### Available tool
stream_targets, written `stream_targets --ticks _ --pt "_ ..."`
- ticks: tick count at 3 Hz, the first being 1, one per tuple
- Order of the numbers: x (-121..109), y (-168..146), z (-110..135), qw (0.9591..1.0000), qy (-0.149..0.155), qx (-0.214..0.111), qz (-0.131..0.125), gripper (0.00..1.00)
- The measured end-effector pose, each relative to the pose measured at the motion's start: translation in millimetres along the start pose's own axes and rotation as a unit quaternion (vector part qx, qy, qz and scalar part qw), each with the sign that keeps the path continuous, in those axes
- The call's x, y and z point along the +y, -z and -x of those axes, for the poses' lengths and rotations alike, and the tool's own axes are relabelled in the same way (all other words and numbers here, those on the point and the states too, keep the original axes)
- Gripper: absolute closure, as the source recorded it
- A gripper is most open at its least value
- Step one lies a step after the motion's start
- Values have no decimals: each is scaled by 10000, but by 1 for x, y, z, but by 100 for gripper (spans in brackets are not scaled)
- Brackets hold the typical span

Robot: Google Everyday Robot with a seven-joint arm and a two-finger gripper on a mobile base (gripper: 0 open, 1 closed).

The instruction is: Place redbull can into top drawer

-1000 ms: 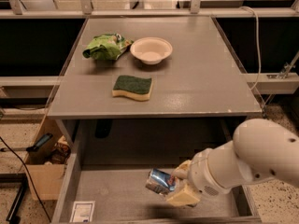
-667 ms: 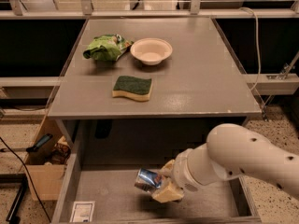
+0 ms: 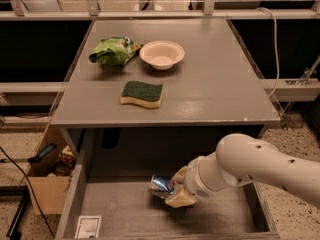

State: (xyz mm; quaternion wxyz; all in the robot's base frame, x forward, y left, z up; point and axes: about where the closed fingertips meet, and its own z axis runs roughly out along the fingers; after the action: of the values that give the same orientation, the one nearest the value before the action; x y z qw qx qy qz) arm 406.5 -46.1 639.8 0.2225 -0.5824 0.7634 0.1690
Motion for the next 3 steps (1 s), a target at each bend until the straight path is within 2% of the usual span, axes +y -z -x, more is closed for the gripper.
stream_targets --ticks 2,3 --pt "-13 -11 -26 9998 -143 7 -124 98" --pt "-13 -11 -26 9998 -143 7 -124 76"
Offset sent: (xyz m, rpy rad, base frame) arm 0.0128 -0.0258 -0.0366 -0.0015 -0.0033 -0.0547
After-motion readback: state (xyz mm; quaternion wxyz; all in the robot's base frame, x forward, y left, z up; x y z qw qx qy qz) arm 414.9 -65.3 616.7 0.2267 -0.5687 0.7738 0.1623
